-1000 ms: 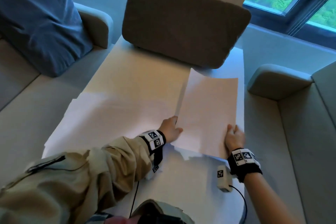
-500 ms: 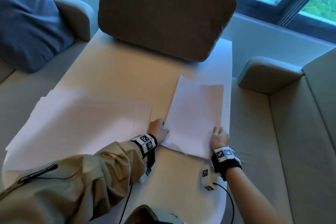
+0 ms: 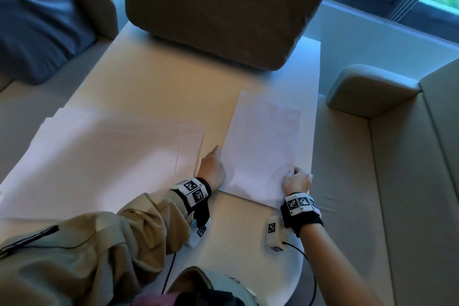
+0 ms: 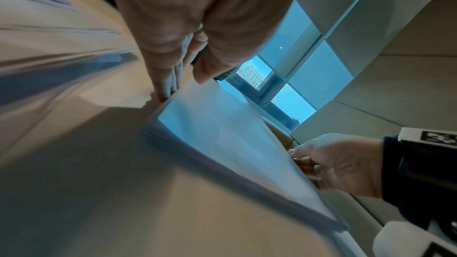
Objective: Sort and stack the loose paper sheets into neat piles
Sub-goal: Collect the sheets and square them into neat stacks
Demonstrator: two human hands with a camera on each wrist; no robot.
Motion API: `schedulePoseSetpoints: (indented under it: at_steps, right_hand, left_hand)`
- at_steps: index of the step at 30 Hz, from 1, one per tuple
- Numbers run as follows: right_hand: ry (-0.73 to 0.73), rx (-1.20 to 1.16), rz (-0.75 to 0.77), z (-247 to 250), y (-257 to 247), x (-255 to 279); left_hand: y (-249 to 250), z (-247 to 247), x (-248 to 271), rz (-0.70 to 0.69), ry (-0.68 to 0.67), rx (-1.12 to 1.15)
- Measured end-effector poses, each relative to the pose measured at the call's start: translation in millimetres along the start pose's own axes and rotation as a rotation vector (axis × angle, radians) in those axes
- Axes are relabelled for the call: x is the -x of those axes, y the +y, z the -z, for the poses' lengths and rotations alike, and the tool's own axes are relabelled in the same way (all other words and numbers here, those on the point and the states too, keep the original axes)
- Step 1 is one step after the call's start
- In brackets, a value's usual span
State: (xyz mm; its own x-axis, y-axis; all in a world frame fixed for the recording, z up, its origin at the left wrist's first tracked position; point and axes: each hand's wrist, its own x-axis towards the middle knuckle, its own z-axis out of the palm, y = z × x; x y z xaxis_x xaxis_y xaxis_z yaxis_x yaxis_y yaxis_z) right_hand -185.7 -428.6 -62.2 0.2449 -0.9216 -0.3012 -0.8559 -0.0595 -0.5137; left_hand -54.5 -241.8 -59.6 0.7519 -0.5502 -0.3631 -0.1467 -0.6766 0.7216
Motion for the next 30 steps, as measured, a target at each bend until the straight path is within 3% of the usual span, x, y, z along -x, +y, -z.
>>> schedulePoseSetpoints:
  at_steps: [4, 6, 9, 11, 14, 17, 20, 26, 30]
  right_hand:
    - [-0.034, 0.027, -0.063, 2, -5, 4]
    - [0.029, 0.008, -0.065, 6, -7, 13]
    - [0.133, -0.11, 0.109, 3, -14, 38]
    - [0.043, -0.163, 0.226, -6, -21, 58]
    - [-0.248, -0.202, 0.297, -24, -36, 91]
    - [-0.513, -0.237, 0.314, -46, -55, 122]
    - [-0.641, -0.24, 0.288, -68, -77, 150]
    - [-0.521, -0.081, 0.247, -98, -113, 182]
    - [-0.452, 0.063, 0.197, -105, -132, 193]
  left_hand:
    - [4, 6, 7, -0.006, -0.036, 0.002]
    - [3, 16, 12, -0.043, -0.027, 0.035]
    - [-3, 44, 22, -0.105, 0.087, 0.112]
    - [-14, 68, 28, -0.139, 0.175, 0.145]
    - [-44, 108, 35, -0.122, 0.302, 0.13]
    - [-86, 149, 38, -0.038, 0.378, -0.022]
    - [-133, 185, 42, 0.092, 0.411, -0.129]
    - [-196, 239, 59, 0.468, 0.411, -0.27]
    - [-212, 264, 63, 0.553, 0.351, -0.307]
